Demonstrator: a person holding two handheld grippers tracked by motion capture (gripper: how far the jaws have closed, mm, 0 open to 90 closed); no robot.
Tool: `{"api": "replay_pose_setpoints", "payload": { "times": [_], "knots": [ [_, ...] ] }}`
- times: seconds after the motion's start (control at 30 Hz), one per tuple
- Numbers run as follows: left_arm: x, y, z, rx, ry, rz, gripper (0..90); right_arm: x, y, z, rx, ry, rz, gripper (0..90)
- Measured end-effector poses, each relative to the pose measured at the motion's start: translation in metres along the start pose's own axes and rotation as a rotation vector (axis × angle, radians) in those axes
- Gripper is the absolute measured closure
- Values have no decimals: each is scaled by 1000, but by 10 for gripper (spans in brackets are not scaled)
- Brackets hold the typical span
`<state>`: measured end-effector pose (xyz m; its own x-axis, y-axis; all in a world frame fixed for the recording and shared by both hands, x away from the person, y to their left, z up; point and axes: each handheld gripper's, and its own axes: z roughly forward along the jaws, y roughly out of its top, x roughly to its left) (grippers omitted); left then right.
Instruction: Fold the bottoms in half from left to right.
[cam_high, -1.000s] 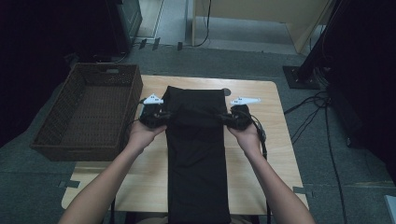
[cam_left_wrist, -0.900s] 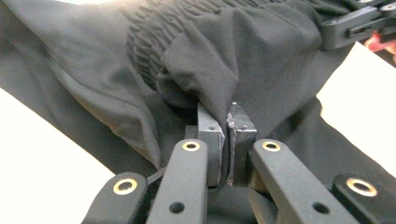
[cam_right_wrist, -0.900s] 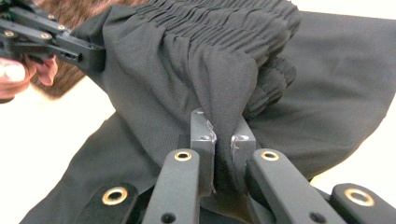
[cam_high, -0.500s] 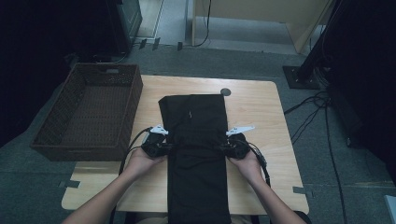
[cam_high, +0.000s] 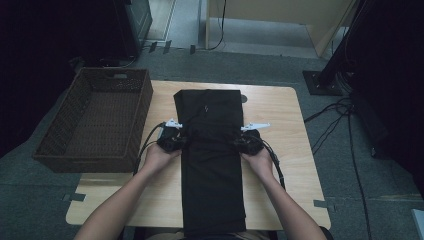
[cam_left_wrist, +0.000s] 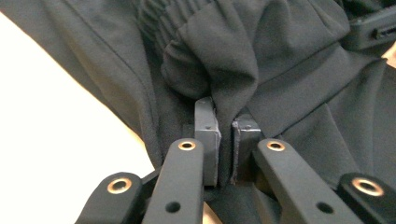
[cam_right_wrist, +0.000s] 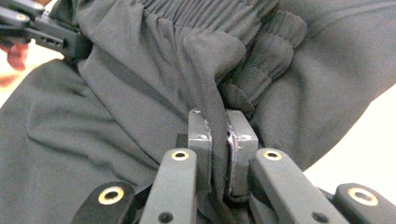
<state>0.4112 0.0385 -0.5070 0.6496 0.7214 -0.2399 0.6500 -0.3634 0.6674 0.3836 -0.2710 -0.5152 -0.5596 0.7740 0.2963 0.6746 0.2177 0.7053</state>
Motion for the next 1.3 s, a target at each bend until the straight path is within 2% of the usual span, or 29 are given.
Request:
{"api": "replay_pose_setpoints", "payload": {
  "times": [0.07,0.17,0.27,0.3,0.37,0.53,0.7,0.83,0.9,0.93,0.97,1.0,1.07,1.1,1.13,1.2,1.23,1.27,1.3],
  "knots": [
    [7,8,5,-5,19,-2,840,-6,7,7,-20,-8,15,829],
    [13,18,12,-13,65,20,840,-13,16,15,-32,-19,24,829],
    [17,25,17,-18,87,3,841,-14,22,20,-40,-43,25,827],
    [22,28,19,-25,92,-15,842,-15,28,26,-47,-73,13,826],
    [25,30,20,-33,96,-29,842,-17,33,30,-48,-85,19,826],
    [28,32,22,-40,98,-38,843,-22,36,35,-70,-78,51,826],
    [31,33,22,-40,92,-52,845,-20,37,36,-72,-95,31,825],
    [33,38,24,-28,108,-58,843,-20,42,41,-76,-122,23,822],
    [34,41,25,-22,120,-70,842,-20,42,42,-85,-123,45,822],
    [34,41,25,-21,121,-71,843,-21,41,42,-99,-115,68,828],
    [34,41,25,-25,118,-70,846,-23,39,42,-116,-99,112,833],
    [35,41,24,-33,109,-71,858,-25,37,42,-129,-83,149,838],
    [35,42,23,-44,103,-66,874,-29,38,41,-125,-60,174,844],
    [36,43,21,-62,102,-68,874,-29,38,41,-125,-60,174,844],
    [36,48,13,-108,95,-86,876,-30,48,38,-95,-55,182,852],
    [32,54,2,-143,77,-86,877,-27,57,30,-121,-54,171,855],
    [32,54,2,-143,77,-86,876,-24,62,24,-141,-48,156,855],
    [29,56,-5,-160,71,-77,876,-21,66,16,-157,-43,134,855],
    [27,58,-13,-174,61,-61,876,-21,66,16,-157,-43,134,855]
  ]
}}
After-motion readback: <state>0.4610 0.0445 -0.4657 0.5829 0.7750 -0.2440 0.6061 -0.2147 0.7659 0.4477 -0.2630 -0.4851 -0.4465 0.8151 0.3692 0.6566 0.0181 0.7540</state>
